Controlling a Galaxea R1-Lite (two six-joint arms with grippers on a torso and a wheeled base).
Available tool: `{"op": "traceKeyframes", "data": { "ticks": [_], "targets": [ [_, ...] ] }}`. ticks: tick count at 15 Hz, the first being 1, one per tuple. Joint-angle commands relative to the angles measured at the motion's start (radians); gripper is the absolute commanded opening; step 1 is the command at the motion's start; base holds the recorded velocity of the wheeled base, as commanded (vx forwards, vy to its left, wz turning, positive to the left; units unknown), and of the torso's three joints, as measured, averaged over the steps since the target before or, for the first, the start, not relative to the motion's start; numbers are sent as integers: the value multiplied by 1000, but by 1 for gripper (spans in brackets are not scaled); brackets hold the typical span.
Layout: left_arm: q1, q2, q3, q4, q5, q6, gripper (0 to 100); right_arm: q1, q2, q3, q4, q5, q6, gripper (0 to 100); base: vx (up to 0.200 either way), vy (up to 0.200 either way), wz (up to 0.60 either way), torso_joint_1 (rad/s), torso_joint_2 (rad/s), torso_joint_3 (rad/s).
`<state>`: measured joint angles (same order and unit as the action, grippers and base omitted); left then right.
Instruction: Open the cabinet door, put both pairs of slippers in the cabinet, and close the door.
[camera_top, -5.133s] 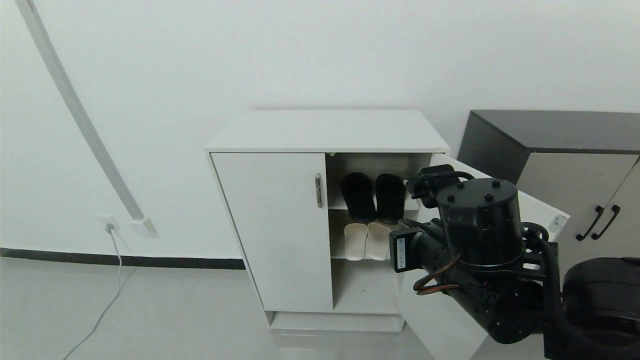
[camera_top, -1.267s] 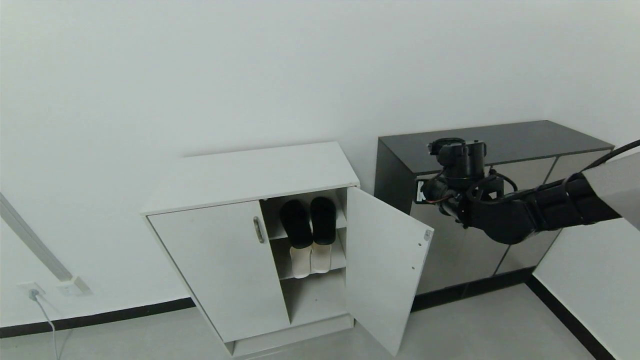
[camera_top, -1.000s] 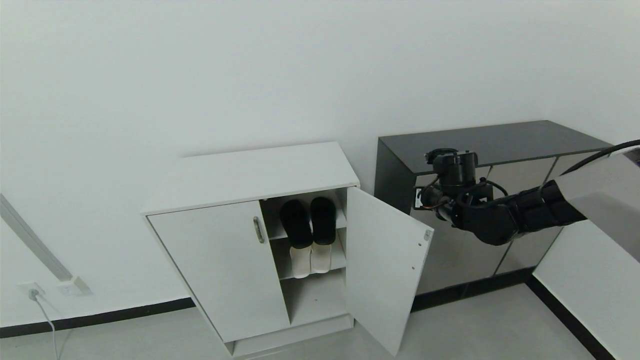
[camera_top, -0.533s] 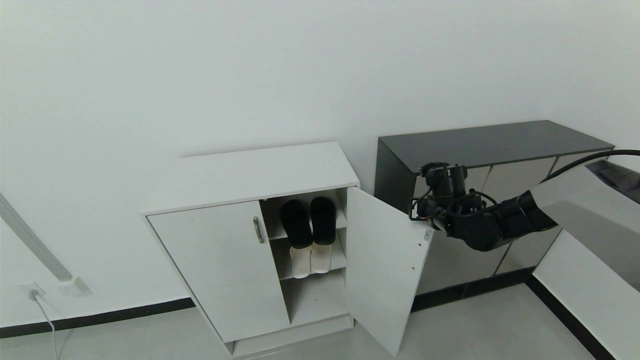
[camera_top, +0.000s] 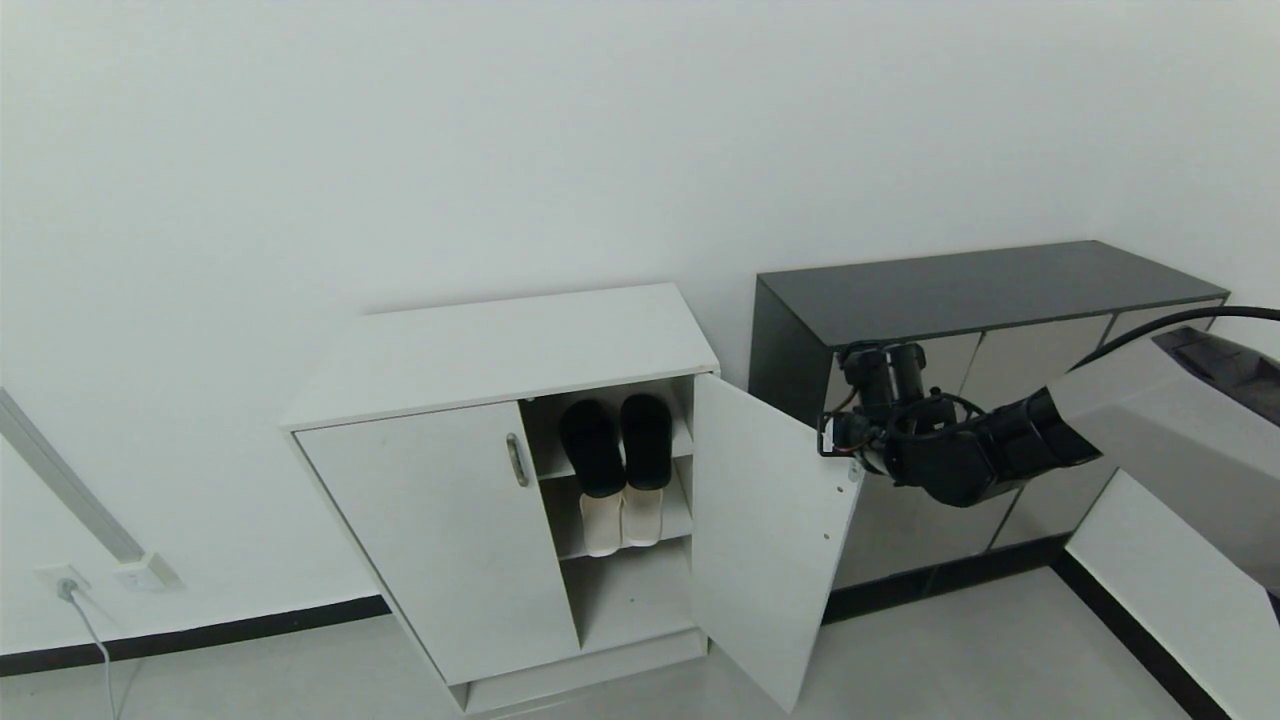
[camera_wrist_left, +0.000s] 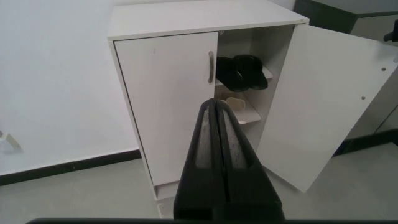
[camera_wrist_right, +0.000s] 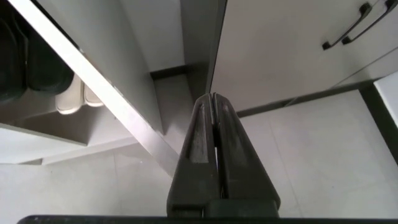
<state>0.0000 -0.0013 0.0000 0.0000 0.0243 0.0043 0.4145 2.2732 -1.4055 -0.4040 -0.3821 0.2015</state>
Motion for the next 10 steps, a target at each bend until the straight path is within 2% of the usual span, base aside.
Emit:
{"op": "traceKeyframes", "data": {
  "ticks": [1, 6, 10],
  "targets": [
    [0, 1, 0, 0, 0, -1, 0, 6, -3, 0, 7, 0, 1, 0, 0, 0, 0, 0, 0, 0],
    [0, 1, 0, 0, 0, -1, 0, 52, -46, 60, 14, 0, 32, 0, 0, 0, 0, 0, 0, 0],
    [0, 1, 0, 0, 0, -1, 0, 150, -126, 165, 4, 17, 98, 0, 0, 0, 0, 0, 0, 0]
  ]
}}
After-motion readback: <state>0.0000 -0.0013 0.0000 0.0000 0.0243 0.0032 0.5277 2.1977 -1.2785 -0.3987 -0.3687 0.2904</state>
